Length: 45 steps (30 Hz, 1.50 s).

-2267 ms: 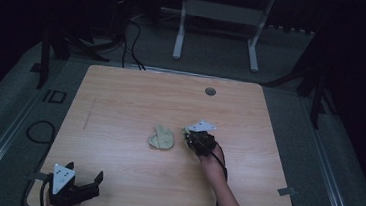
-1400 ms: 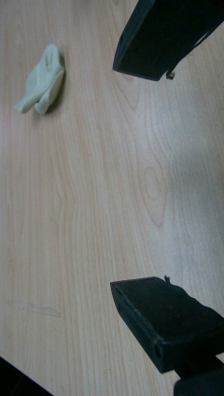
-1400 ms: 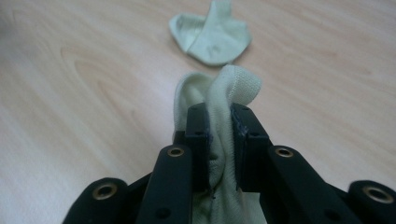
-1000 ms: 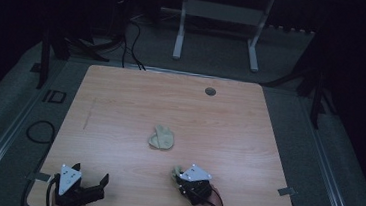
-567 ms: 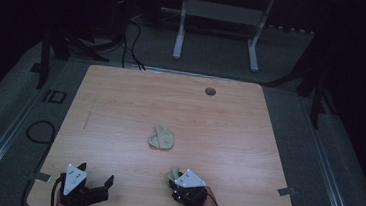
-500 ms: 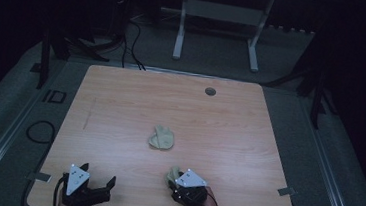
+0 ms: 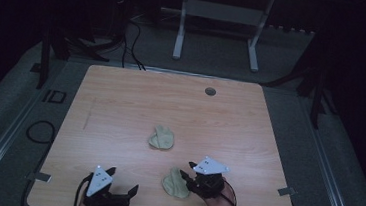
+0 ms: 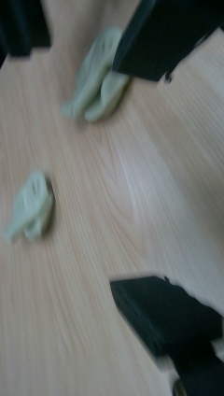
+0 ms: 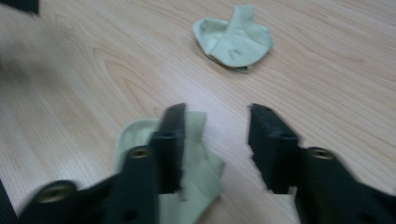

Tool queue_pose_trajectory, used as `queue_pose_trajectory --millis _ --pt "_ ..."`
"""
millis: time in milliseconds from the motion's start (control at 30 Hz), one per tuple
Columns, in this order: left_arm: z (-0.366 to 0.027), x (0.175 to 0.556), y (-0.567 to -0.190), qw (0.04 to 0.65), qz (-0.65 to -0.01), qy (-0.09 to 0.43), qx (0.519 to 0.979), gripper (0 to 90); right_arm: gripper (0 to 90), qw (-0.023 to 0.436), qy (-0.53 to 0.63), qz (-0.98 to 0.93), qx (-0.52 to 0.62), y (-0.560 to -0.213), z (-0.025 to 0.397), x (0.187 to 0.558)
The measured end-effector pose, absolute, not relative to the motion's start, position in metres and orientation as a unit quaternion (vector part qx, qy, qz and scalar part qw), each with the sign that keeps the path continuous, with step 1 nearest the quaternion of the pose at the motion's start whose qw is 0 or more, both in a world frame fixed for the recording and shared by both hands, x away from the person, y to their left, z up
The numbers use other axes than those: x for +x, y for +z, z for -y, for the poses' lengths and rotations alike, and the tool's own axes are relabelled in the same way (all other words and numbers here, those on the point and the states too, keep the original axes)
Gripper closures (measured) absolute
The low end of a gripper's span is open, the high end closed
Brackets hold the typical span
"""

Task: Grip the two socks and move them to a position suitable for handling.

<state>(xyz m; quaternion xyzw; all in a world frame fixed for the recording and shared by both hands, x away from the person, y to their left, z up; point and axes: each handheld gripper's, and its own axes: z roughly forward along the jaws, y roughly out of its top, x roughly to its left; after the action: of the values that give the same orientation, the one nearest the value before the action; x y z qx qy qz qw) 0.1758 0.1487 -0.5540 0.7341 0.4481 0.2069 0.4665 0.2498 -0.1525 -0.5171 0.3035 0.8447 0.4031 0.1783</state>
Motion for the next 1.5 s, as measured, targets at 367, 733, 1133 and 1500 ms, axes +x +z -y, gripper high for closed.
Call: queue_pose_trajectory --millis 367,733,1133,1500 --pt "-0.092 0.208 -0.556 0.467 -0.408 0.123 0.775 26.9 62.3 0.126 0.4 -0.853 0.31 -0.528 0.143 0.266" --pt "-0.074 0.228 -0.564 0.429 -0.387 0.106 0.809 44.8 60.6 0.11 0.369 -0.873 0.298 -0.548 0.123 0.277" --pt "-0.071 0.236 -0.571 0.408 -0.387 0.067 0.824 60.4 82.8 0.105 0.357 -0.882 0.29 -0.559 0.119 0.277" --pt "-0.066 0.233 -0.564 0.407 -0.392 0.098 0.819 89.1 85.0 0.123 0.377 -0.875 0.279 -0.54 0.124 0.268"
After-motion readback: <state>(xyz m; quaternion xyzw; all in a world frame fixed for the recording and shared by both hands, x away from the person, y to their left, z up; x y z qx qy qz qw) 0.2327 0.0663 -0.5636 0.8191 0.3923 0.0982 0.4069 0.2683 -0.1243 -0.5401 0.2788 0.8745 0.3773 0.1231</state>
